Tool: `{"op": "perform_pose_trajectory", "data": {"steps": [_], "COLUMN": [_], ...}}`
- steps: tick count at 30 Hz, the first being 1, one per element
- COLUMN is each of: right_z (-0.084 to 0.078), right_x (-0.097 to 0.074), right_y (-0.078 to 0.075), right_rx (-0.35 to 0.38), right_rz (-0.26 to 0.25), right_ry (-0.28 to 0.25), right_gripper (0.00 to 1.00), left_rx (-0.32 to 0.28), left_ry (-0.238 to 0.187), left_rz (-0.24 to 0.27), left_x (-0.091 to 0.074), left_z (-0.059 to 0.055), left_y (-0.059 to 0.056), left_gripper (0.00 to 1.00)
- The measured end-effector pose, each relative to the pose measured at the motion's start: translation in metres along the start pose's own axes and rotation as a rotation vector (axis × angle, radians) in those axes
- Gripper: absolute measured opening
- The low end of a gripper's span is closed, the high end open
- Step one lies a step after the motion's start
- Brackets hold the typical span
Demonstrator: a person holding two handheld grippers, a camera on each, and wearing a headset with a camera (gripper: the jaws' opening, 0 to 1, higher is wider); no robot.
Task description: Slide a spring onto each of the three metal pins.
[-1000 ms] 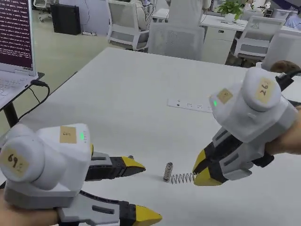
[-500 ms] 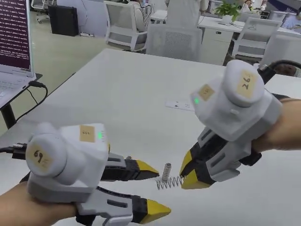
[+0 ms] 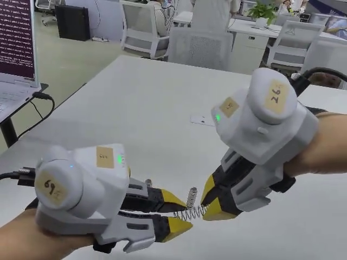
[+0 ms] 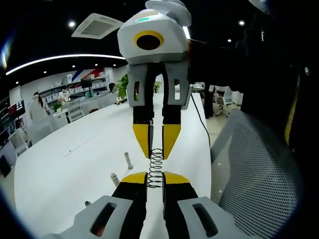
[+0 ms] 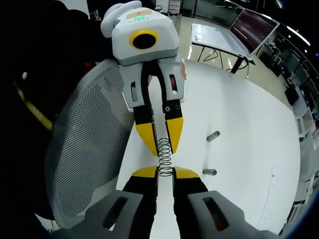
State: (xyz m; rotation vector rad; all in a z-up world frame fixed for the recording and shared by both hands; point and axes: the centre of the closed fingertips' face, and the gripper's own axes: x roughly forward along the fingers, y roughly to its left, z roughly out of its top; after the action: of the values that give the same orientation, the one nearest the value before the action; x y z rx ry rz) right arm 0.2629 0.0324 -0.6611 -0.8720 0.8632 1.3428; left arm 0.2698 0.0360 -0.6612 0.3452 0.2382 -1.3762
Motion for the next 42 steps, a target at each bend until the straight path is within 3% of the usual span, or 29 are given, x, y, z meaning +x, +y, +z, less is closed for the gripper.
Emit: {"op": "perform_pose_trajectory", "data": {"steps": [11, 17, 25, 31, 34, 42], "right_z": [0.01, 0.019, 0.031, 0.031, 0.03, 0.025], "right_x": [-0.004, -0.006, -0.01, -0.009, -0.008, -0.001], "right_y": [0.001, 0.001, 0.003, 0.002, 0.004, 0.002], "right_rx": [-0.011, -0.031, -0.049, -0.08, -0.071, -0.059], "right_rz": [-0.01, -0.018, -0.025, -0.029, -0.019, -0.009], "right_ry": [-0.008, -0.023, -0.057, -0.06, -0.06, -0.054], "right_gripper": [0.08, 0.08, 0.08, 0.09, 0.17, 0.13], "left_rx": [0.062, 0.067, 0.059, 0.039, 0.034, 0.04], "left_ry": [0.042, 0.049, 0.025, 0.014, 0.008, 0.002], "left_rz": [0.013, 0.014, 0.013, 0.012, 0.011, 0.007], "left_x": [0.004, 0.004, 0.004, 0.003, 0.003, 0.002], "left_z": [-0.005, -0.006, -0.002, -0.002, -0.001, 0.002], "left_y": [0.0, 0.0, 0.0, 0.001, 0.001, 0.0], "left_gripper": [0.03, 0.03, 0.03, 0.02, 0.02, 0.02]}}
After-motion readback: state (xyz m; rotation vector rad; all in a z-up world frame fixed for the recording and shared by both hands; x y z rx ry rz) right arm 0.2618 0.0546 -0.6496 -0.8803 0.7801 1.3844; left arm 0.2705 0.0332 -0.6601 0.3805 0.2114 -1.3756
